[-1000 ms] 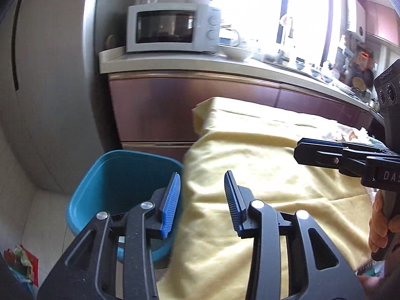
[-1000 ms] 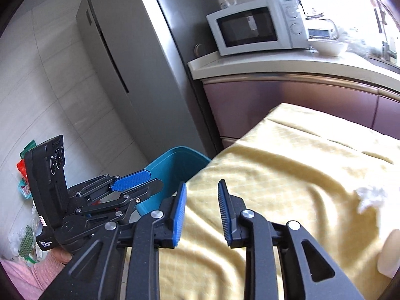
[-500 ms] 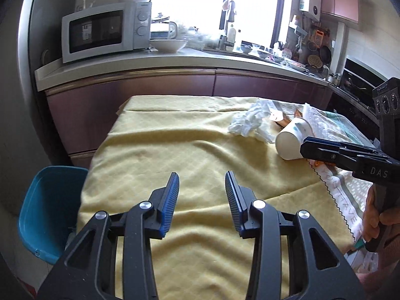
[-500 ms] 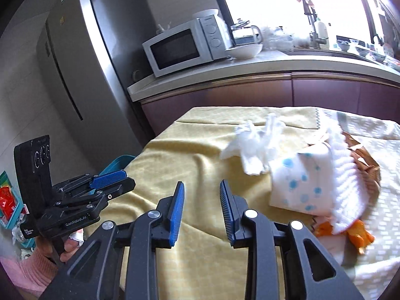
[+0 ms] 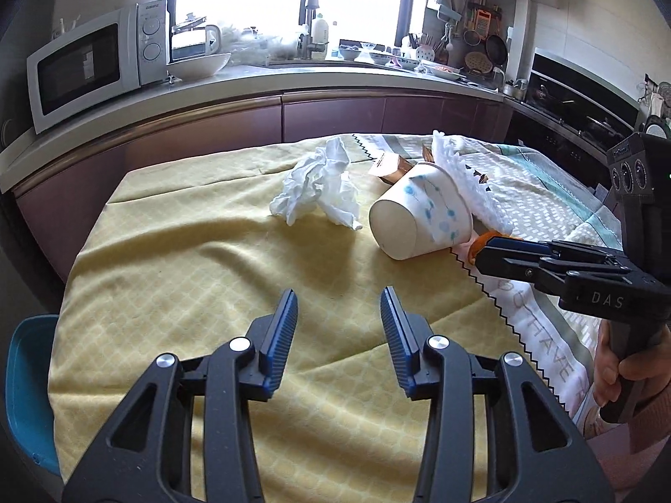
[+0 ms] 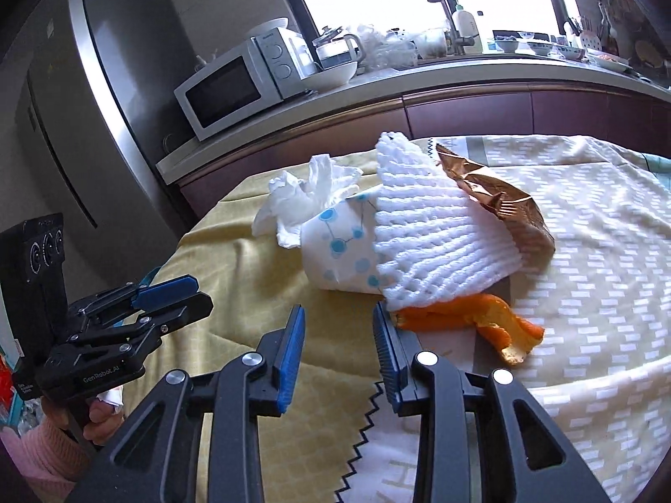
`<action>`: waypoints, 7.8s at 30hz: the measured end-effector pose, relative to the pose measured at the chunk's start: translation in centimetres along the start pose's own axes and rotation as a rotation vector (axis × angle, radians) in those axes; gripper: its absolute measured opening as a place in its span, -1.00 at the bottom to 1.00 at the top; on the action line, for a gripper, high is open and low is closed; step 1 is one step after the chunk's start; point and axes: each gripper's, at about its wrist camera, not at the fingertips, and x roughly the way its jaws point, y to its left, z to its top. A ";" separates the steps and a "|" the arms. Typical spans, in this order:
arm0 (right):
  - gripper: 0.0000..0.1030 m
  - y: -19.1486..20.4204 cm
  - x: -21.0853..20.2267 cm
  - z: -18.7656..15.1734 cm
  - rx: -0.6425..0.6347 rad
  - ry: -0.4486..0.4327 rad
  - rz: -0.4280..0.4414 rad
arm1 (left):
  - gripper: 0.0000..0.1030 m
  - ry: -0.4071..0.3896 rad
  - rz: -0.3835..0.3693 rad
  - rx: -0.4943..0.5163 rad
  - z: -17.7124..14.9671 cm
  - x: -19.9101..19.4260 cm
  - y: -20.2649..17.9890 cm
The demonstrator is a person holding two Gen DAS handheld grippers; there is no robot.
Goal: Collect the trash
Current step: 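Move both open tools back over the table toward the remaining trash, then grasp the second paper cup with the left tool while the right tool grasps another foam net, then carry the cup and foam net toward the blue bin with both tools, then open both tools to drop the cup and foam net into the bin, then move both open tools back over the table toward the tissues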
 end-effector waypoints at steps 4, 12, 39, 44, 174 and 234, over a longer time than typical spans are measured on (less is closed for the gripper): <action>-0.39 -0.8 -1.0 0.0 -0.004 -0.027 -0.038 | -0.17 0.005 -0.011 0.007 0.4 0.3 -0.5; -0.35 -2.3 -2.0 -0.5 -0.018 -0.053 -0.151 | -0.16 0.036 -0.076 0.047 1.9 2.5 -2.9; -0.82 -0.4 -1.8 2.0 -0.234 -0.112 -0.231 | -0.84 0.092 -0.180 -0.042 5.2 6.7 -4.2; -0.83 0.0 -2.9 2.3 -0.216 -0.137 -0.199 | -0.89 0.065 -0.180 -0.042 4.9 5.3 -4.0; -0.83 31.9 19.1 2.5 -0.438 0.306 0.451 | -0.95 -0.047 0.436 -0.592 -11.4 -13.6 27.3; -0.34 4.9 2.6 3.7 -0.120 -0.005 0.094 | -0.01 -0.045 0.054 -0.073 3.1 0.2 5.3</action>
